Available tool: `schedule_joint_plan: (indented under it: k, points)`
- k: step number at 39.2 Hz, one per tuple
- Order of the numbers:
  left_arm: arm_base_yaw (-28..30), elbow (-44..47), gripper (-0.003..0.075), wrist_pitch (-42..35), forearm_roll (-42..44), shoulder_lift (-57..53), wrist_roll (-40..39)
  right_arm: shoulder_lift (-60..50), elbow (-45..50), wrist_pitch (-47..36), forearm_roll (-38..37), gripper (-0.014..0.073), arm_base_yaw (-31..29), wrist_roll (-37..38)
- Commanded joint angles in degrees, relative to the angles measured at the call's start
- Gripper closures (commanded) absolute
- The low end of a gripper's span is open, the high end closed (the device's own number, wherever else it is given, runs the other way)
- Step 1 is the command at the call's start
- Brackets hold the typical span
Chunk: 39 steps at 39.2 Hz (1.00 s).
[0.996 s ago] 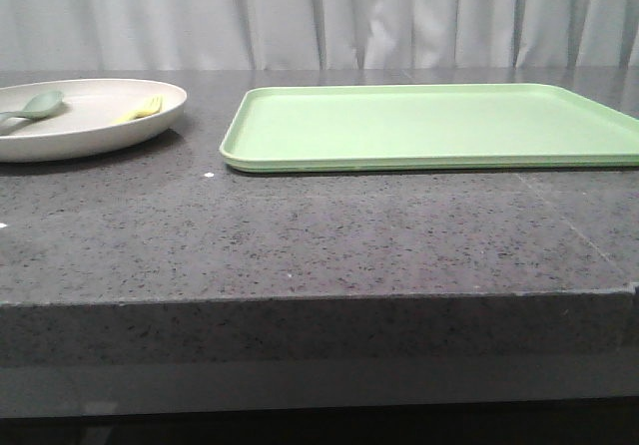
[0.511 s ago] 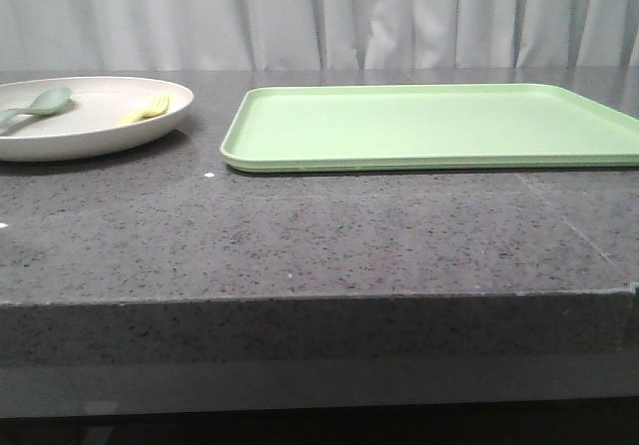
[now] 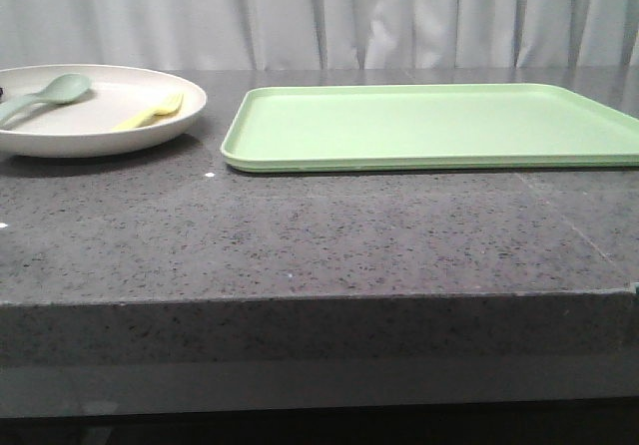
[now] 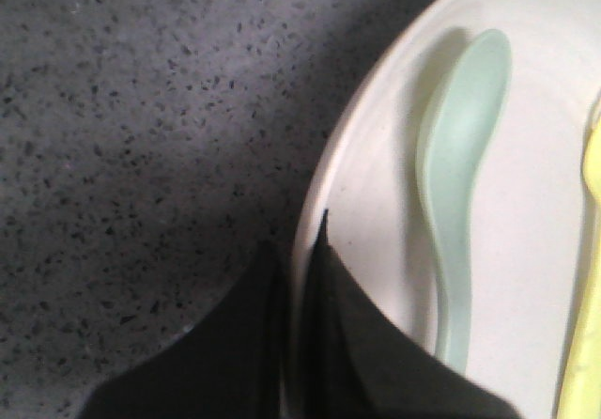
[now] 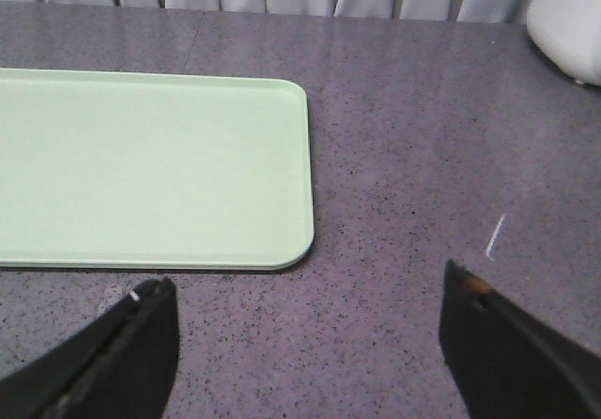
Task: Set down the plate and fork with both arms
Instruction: 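Grip the cream plate rim with the left gripper and lift it, then carry the plate with the left gripper onto the green tray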
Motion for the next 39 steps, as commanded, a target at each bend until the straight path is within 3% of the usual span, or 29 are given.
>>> schedule_joint_plan:
  k: [1, 7, 19, 39]
  points:
    - [-0.38, -2.45, 0.0738, 1.23, -6.12, -3.41, -1.46, 0.65, -2.03, -3.99, -0.62, 0.0001, -0.03, -0.2]
    - [-0.68, -2.45, 0.0738, 1.32, -11.68, -3.41, -1.46, 0.65, -2.03, -3.99, -0.62, 0.0001, -0.03, -0.2]
    - [-5.43, -2.45, 0.0738, -0.43, -11.86, -3.41, -4.69, 0.65, -2.03, -4.04, -0.62, 0.0001, -0.03, -0.2]
    - [-25.16, -2.45, 0.0738, -17.11, -7.26, -3.41, -16.67, 0.65, -2.03, -4.1, -0.62, 0.0001, -0.03, -0.2]
